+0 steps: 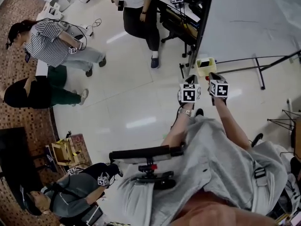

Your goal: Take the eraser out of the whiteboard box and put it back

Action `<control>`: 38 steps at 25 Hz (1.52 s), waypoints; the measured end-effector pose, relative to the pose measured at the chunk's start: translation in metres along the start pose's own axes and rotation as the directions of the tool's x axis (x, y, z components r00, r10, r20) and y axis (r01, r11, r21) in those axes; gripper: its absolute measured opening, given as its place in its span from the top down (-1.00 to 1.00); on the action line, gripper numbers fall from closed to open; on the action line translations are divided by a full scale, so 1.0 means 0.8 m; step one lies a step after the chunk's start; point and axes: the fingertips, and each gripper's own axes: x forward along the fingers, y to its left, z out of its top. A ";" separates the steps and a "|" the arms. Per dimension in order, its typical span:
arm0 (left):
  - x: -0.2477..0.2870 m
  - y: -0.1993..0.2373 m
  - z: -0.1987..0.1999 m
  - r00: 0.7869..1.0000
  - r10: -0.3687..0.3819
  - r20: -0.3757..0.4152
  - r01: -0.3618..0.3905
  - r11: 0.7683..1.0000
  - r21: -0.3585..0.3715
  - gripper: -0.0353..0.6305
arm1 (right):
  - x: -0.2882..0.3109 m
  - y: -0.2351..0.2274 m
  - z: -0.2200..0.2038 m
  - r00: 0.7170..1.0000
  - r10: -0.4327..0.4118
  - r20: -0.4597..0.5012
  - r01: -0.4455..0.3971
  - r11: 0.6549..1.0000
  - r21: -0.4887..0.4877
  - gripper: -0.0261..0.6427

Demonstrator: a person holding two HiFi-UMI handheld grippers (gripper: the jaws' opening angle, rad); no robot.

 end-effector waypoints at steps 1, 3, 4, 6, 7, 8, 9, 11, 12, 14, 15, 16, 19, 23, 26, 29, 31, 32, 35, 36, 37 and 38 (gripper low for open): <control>-0.001 -0.007 -0.005 1.000 -0.001 -0.004 0.001 1.000 0.006 0.88 | -0.004 0.003 -0.006 1.000 0.021 -0.005 -0.021 1.000 0.000 0.90; -0.008 -0.019 -0.011 1.000 0.010 0.001 -0.010 1.000 0.013 0.88 | -0.016 0.012 -0.014 0.998 0.068 -0.012 -0.068 0.998 -0.006 0.90; -0.013 -0.023 -0.013 1.000 0.025 0.008 -0.025 1.000 0.011 0.88 | -0.023 0.019 -0.017 0.995 0.100 -0.014 -0.101 0.995 -0.016 0.90; -0.026 -0.025 -0.019 0.997 0.073 0.021 -0.073 0.997 0.001 0.88 | -0.036 0.041 -0.026 0.983 0.182 -0.022 -0.182 0.982 -0.039 0.90; -0.032 -0.029 -0.024 0.995 0.095 0.023 -0.095 0.995 -0.004 0.88 | -0.043 0.052 -0.033 0.974 0.223 -0.028 -0.224 0.974 -0.045 0.90; -0.038 -0.036 -0.031 0.993 0.112 0.022 -0.112 0.994 -0.006 0.88 | -0.052 0.061 -0.041 0.965 0.259 -0.033 -0.260 0.964 -0.047 0.90; -0.044 -0.047 -0.040 0.992 0.121 0.020 -0.121 0.993 -0.003 0.88 | -0.062 0.067 -0.050 0.957 0.289 -0.037 -0.290 0.956 -0.044 0.90; -0.055 -0.072 -0.066 0.992 0.130 0.002 -0.130 0.991 0.013 0.88 | -0.079 0.076 -0.073 0.940 0.337 -0.051 -0.338 0.941 -0.029 0.90; -0.059 -0.082 -0.082 0.991 0.133 -0.014 -0.132 0.991 0.019 0.88 | -0.085 0.081 -0.086 0.932 0.356 -0.064 -0.358 0.934 -0.023 0.90; -0.069 -0.095 -0.108 0.989 0.141 -0.045 -0.140 0.990 0.027 0.88 | -0.093 0.087 -0.108 0.920 0.380 -0.094 -0.383 0.924 -0.017 0.90; -0.075 -0.098 -0.117 0.988 0.148 -0.053 -0.147 0.989 0.028 0.88 | -0.097 0.090 -0.116 0.917 0.386 -0.105 -0.390 0.921 -0.021 0.90; -0.080 -0.098 -0.122 0.986 0.154 -0.056 -0.153 0.988 0.028 0.88 | -0.102 0.093 -0.121 0.914 0.390 -0.110 -0.395 0.918 -0.028 0.90; -0.093 -0.095 -0.119 0.985 0.164 -0.045 -0.163 0.986 0.031 0.88 | -0.110 0.103 -0.120 0.912 0.397 -0.102 -0.402 0.915 -0.037 0.90; -0.094 -0.099 -0.100 0.990 0.141 -0.022 -0.140 0.989 0.042 0.88 | -0.118 0.103 -0.094 0.925 0.377 -0.057 -0.380 0.923 -0.062 0.90; -0.094 -0.105 -0.088 0.992 0.126 -0.008 -0.126 0.990 0.057 0.88 | -0.124 0.101 -0.082 0.933 0.359 -0.035 -0.361 0.930 -0.075 0.91; -0.095 -0.110 -0.080 0.994 0.113 -0.006 -0.112 0.990 0.082 0.88 | -0.128 0.098 -0.082 0.940 0.341 -0.033 -0.342 0.938 -0.057 0.90; -0.095 -0.112 -0.076 0.994 0.108 -0.004 -0.107 0.990 0.090 0.88 | -0.133 0.097 -0.079 0.943 0.333 -0.024 -0.333 0.941 -0.058 0.91; -0.094 -0.113 -0.075 0.995 0.105 -0.003 -0.104 0.990 0.094 0.88 | -0.135 0.097 -0.078 0.943 0.332 -0.019 -0.332 0.942 -0.057 0.90; -0.092 -0.119 -0.073 0.996 0.091 -0.003 -0.090 0.990 0.110 0.88 | -0.140 0.091 -0.074 0.950 0.313 -0.006 -0.313 0.948 -0.056 0.90; -0.091 -0.122 -0.072 0.996 0.086 -0.003 -0.085 0.989 0.117 0.88 | -0.141 0.087 -0.074 0.952 0.305 -0.002 -0.305 0.951 -0.053 0.90; -0.091 -0.124 -0.071 0.997 0.082 -0.003 -0.081 0.989 0.122 0.88 | -0.142 0.084 -0.073 0.954 0.298 0.000 -0.298 0.953 -0.050 0.90; -0.090 -0.126 -0.070 0.997 0.079 -0.003 -0.078 0.989 0.127 0.88 | -0.142 0.082 -0.073 0.956 0.293 0.001 -0.293 0.955 -0.046 0.91</control>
